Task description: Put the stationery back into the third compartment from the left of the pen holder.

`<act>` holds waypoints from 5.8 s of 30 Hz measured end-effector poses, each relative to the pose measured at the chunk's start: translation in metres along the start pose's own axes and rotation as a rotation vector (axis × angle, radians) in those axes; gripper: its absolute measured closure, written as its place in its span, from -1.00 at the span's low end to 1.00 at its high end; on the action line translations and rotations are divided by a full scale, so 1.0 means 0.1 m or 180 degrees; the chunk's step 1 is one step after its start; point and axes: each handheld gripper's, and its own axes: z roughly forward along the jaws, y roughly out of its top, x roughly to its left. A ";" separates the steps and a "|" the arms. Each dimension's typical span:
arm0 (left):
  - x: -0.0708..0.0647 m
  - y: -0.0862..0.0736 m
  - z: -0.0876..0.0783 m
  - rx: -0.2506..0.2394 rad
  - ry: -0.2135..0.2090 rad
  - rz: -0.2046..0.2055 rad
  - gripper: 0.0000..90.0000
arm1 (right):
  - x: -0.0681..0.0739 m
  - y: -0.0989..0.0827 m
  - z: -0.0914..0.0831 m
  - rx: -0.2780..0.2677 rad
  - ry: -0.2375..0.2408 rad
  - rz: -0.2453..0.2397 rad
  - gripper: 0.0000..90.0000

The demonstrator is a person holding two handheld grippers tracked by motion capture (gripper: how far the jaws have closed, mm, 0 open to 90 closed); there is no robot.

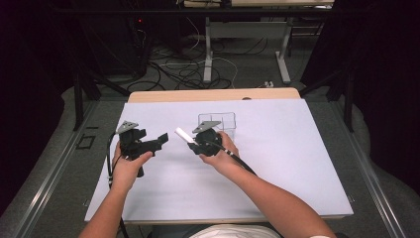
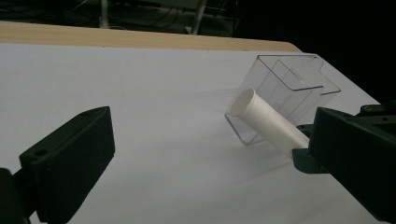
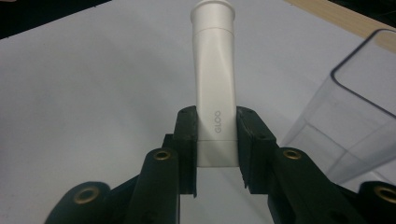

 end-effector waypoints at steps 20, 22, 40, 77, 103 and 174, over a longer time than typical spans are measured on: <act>-0.40 -0.06 0.07 0.0036 -0.0289 -0.0035 -0.58 | -0.07 -0.43 -0.41 -0.0441 -0.0087 0.0101 0.59; -0.46 -0.07 0.08 0.0066 -0.0335 -0.0067 -0.54 | -0.07 -0.48 -0.45 -0.0470 -0.0088 0.0111 0.59; -0.48 -0.24 0.29 0.0467 -0.0779 -0.0868 -0.07 | 0.10 -0.51 -0.46 -0.0573 0.0106 0.0238 0.58; -0.50 -0.34 0.40 0.0496 -0.0951 -0.1384 0.40 | 0.27 -0.52 -0.38 -0.0607 0.0348 0.0290 0.58; -0.46 -0.34 0.41 0.0543 -0.0900 -0.1455 0.48 | 0.28 -0.57 -0.34 -0.0538 0.0323 0.0233 0.34; -1.16 0.52 0.84 0.0079 -0.0276 0.0293 0.48 | -1.06 -1.31 -1.20 -0.0142 -0.0782 0.0817 -1.00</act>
